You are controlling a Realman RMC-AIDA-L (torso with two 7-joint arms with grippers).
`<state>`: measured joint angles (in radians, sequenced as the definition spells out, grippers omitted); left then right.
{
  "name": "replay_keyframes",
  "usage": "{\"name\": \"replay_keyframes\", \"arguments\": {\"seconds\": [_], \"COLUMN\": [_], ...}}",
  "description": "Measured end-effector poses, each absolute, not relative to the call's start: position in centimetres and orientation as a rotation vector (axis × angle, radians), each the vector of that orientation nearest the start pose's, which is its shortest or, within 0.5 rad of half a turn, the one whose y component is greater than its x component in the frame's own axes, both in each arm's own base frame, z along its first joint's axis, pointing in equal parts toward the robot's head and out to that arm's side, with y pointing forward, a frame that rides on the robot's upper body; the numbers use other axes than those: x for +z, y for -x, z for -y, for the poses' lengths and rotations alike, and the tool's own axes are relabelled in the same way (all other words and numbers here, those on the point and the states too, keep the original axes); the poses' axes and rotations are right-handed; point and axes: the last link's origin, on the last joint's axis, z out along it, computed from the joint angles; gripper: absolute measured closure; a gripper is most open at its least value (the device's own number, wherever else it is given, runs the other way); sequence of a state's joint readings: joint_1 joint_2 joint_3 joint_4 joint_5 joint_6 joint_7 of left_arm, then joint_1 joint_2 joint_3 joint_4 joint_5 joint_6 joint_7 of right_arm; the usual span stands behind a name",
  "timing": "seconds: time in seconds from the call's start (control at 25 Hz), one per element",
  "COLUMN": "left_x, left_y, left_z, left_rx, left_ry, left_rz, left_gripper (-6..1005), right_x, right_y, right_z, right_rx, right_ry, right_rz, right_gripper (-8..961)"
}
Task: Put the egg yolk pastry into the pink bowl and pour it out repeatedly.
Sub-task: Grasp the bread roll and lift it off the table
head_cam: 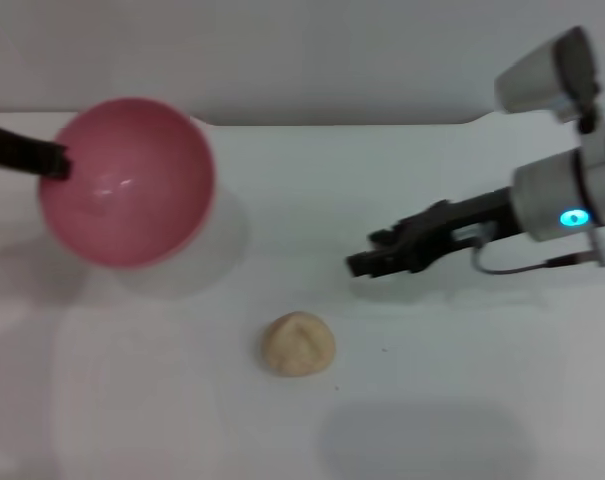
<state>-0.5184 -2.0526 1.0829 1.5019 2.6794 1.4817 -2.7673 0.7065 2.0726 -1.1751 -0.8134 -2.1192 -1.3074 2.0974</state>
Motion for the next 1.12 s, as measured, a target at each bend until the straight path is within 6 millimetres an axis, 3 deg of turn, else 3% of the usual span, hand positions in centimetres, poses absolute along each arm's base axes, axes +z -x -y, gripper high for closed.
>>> {"name": "replay_keyframes", "arguments": {"seconds": [0.16, 0.36, 0.56, 1.12], "left_x": [11.2, 11.5, 11.3, 10.5], "left_y": [22.1, 22.5, 22.7, 21.9], "left_z": [-35.7, -34.8, -34.5, -34.7], "left_rx": [0.191, 0.228, 0.253, 0.278], "left_ry": [2.021, 2.016, 2.026, 2.065], "left_rz": [1.254, 1.277, 1.284, 1.252], "left_gripper": [1001, 1000, 1000, 1000], "right_x": [-7.6, -9.4, -10.3, -11.5], "right_y": [-17.9, -16.9, -16.6, -18.7], "right_z": [-38.0, -37.5, -36.7, -35.5], "right_rx": [0.059, 0.062, 0.058, -0.008], "right_ry": [2.864, 2.898, 2.935, 2.924], "right_rz": [-0.901, -0.872, -0.863, -0.972], "right_gripper": [404, 280, 257, 264]}}
